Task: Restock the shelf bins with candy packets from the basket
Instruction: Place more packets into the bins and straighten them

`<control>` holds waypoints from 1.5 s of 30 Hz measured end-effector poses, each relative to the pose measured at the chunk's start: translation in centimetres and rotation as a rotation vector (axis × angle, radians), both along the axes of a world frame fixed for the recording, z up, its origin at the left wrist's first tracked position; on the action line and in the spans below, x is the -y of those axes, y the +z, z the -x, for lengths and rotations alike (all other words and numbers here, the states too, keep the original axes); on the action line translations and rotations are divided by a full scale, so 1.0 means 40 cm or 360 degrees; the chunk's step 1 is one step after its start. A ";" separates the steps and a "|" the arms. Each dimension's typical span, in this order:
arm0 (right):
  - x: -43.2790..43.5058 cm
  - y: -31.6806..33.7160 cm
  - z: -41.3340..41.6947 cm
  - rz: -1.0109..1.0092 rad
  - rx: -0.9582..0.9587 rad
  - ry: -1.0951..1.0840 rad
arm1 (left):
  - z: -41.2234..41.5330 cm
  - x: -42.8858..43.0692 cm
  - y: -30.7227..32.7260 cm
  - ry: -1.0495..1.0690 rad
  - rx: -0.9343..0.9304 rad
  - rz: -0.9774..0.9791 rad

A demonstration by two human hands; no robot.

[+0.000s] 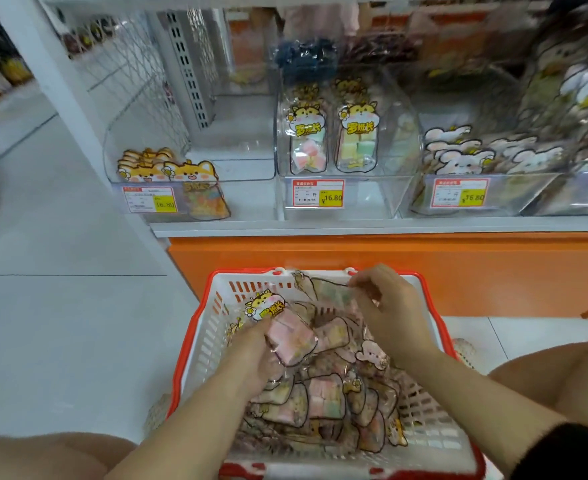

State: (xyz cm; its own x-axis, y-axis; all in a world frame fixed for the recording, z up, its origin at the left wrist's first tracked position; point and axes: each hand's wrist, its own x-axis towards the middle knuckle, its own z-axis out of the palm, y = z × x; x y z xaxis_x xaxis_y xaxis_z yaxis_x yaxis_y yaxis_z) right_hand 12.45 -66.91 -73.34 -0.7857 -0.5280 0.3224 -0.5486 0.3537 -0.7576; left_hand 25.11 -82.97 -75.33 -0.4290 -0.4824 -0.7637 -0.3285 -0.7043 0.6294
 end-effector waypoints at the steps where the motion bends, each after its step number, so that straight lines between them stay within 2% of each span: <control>1: 0.007 0.022 -0.022 0.0071 0.0007 0.0043 | 0.002 -0.010 0.015 -0.0009 -0.0059 -0.0068; 3: 0.016 0.044 -0.068 0.0130 -0.0039 0.0184 | 0.005 -0.025 0.056 -0.0019 -0.0190 -0.0170; 8: 0.025 0.077 -0.114 0.0126 -0.0145 0.0493 | 0.006 -0.017 0.158 0.0045 -0.0436 -0.0155; 16: 0.036 0.167 -0.111 0.0266 -0.0444 0.0720 | 0.003 -0.036 0.294 -0.0414 -0.0697 0.0095; 22: 0.023 0.185 -0.100 0.0167 -0.0778 0.0821 | 0.015 -0.052 0.315 -0.0431 -0.0879 0.0108; 25: 0.030 0.188 -0.099 0.0129 -0.0858 0.0829 | 0.012 -0.056 0.322 -0.0441 -0.0924 0.0060; 32: 0.049 0.218 -0.110 0.0235 -0.0969 0.0879 | -0.001 -0.047 0.332 -0.0604 -0.0909 -0.0281; 35: 0.038 0.256 -0.115 0.0252 -0.0962 0.0963 | -0.008 -0.046 0.339 -0.0668 -0.0959 -0.0161; 37: 0.023 0.293 -0.110 0.0312 -0.0853 0.0825 | -0.014 -0.042 0.350 -0.0722 -0.0948 0.0142; 38: 0.017 0.312 -0.099 0.0296 -0.0719 0.0644 | -0.017 -0.036 0.350 -0.0736 -0.0919 0.0313; 40: 0.008 0.361 -0.076 0.0090 -0.0216 0.0322 | -0.024 -0.024 0.353 -0.0776 -0.0852 0.0570; 42: 0.004 0.384 -0.052 -0.0056 0.0574 0.0404 | -0.027 -0.019 0.358 -0.0865 -0.0826 0.0772; 43: 0.007 0.384 -0.049 0.0021 0.0927 0.0560 | -0.027 -0.022 0.366 -0.0907 -0.0827 0.0858; 44: 0.010 0.374 -0.046 0.0132 0.1130 0.0682 | -0.026 -0.025 0.374 -0.0941 -0.0839 0.0943; 45: 0.013 0.366 -0.048 0.0227 0.1195 0.0691 | -0.024 -0.030 0.382 -0.0952 -0.0857 0.1026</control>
